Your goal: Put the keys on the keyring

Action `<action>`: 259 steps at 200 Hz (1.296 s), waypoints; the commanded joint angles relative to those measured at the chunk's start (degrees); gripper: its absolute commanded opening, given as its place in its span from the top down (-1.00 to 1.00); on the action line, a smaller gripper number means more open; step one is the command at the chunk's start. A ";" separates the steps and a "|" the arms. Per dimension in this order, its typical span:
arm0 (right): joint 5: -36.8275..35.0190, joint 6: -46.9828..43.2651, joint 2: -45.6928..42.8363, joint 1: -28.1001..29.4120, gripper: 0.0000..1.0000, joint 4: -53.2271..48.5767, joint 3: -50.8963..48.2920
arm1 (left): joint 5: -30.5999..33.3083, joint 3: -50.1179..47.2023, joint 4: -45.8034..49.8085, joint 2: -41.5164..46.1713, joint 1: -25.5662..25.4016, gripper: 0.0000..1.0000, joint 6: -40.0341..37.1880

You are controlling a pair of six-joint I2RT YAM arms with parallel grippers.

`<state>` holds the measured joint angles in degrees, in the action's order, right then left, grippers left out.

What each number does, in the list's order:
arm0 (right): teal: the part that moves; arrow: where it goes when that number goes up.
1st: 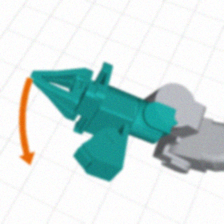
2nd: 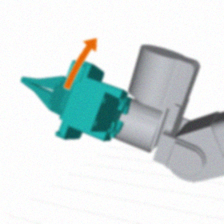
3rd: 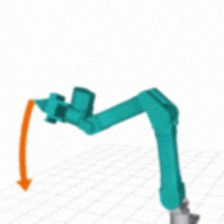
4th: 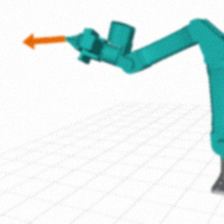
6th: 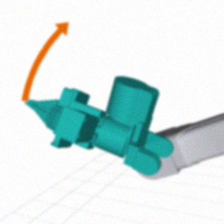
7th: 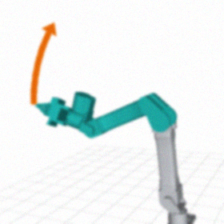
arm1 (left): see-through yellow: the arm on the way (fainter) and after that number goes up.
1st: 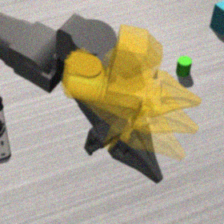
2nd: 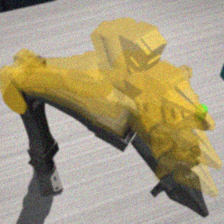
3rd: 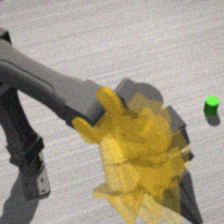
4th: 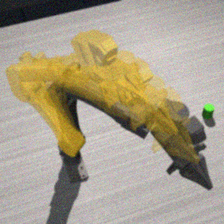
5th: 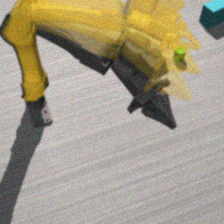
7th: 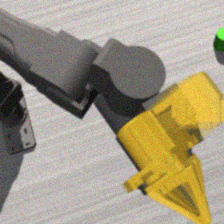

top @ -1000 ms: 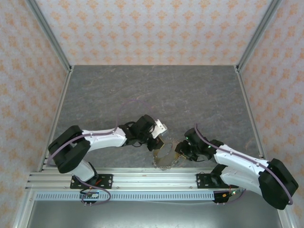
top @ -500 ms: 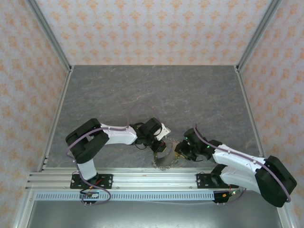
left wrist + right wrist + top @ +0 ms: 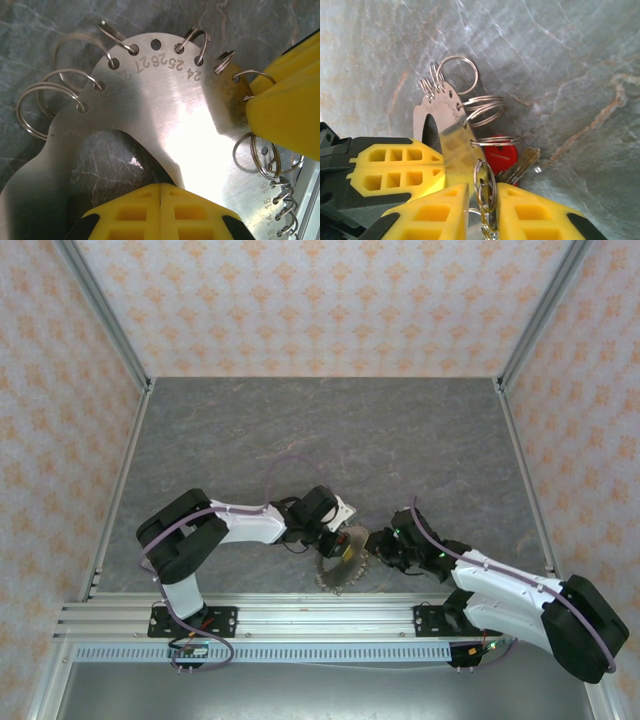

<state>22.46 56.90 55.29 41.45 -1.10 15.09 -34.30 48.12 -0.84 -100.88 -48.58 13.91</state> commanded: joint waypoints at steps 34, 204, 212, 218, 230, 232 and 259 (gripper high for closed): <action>0.52 -0.39 2.99 -0.31 0.39 10.65 0.63 | -2.87 -2.33 -6.90 2.97 3.11 1.00 3.54; 3.43 -8.33 15.80 -2.16 0.99 16.41 5.03 | 8.42 -6.93 -5.18 13.53 5.28 0.91 5.10; 3.38 -8.80 14.88 -2.31 1.00 16.40 5.04 | 10.01 -7.46 -4.54 14.97 5.78 0.85 5.47; 3.14 -9.10 14.17 -2.41 1.00 16.44 4.95 | 11.25 -7.97 -4.23 16.02 6.22 0.79 5.85; 2.76 -9.71 13.00 -2.71 1.00 16.63 4.65 | 13.36 -9.40 -3.78 18.22 7.44 0.65 7.03; 2.94 -9.88 12.87 -2.76 1.00 16.72 4.61 | 13.58 -9.61 -3.70 18.56 7.66 0.62 7.19; 3.63 -11.77 12.83 -3.30 1.00 17.05 4.60 | 10.57 -9.60 -0.02 18.70 11.19 0.39 7.25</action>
<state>25.54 47.83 69.06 38.68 14.24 18.57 -24.71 38.92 -5.39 -82.30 -39.97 20.29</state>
